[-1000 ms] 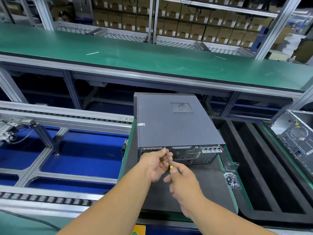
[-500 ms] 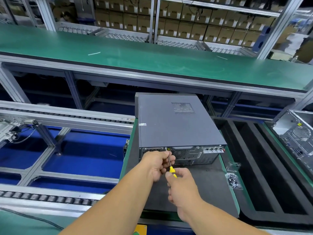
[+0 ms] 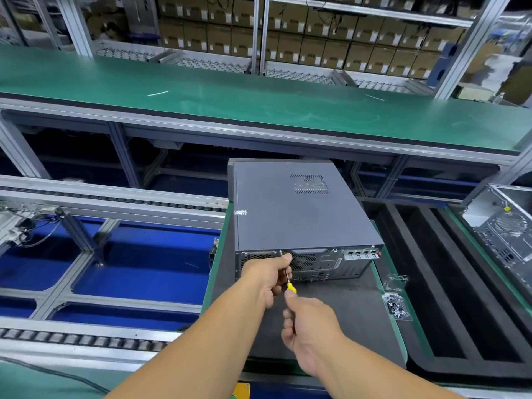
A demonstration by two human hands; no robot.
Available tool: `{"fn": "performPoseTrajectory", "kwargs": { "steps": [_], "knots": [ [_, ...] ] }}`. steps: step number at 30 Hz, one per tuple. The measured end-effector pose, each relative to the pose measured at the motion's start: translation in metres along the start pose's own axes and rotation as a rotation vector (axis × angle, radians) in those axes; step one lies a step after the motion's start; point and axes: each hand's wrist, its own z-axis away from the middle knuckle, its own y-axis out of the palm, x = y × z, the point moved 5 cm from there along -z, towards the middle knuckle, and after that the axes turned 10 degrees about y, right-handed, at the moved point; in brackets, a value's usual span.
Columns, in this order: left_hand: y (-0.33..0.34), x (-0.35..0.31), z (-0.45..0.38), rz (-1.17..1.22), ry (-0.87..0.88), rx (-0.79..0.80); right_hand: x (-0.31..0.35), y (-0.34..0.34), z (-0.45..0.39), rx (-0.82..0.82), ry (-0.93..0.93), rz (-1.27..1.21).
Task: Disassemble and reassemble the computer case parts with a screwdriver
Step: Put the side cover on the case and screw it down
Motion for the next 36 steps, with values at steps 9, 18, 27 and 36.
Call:
{"fn": "performPoseTrajectory", "kwargs": {
  "steps": [9,18,27,36],
  "knots": [
    [0.001,-0.003,0.001,-0.039,-0.005,0.034,0.003,0.003,0.009,0.112,0.1,-0.045],
    [-0.004,0.005,0.0,0.0,-0.029,0.113,-0.003,0.003,0.007,0.149,0.15,-0.149],
    [-0.005,-0.004,0.003,-0.108,0.064,-0.052,0.019,0.0,0.005,-0.162,-0.337,0.371],
    [-0.008,-0.097,0.022,-1.17,1.045,-0.167,0.004,0.011,-0.005,0.188,0.066,-0.094]
  ]
}}
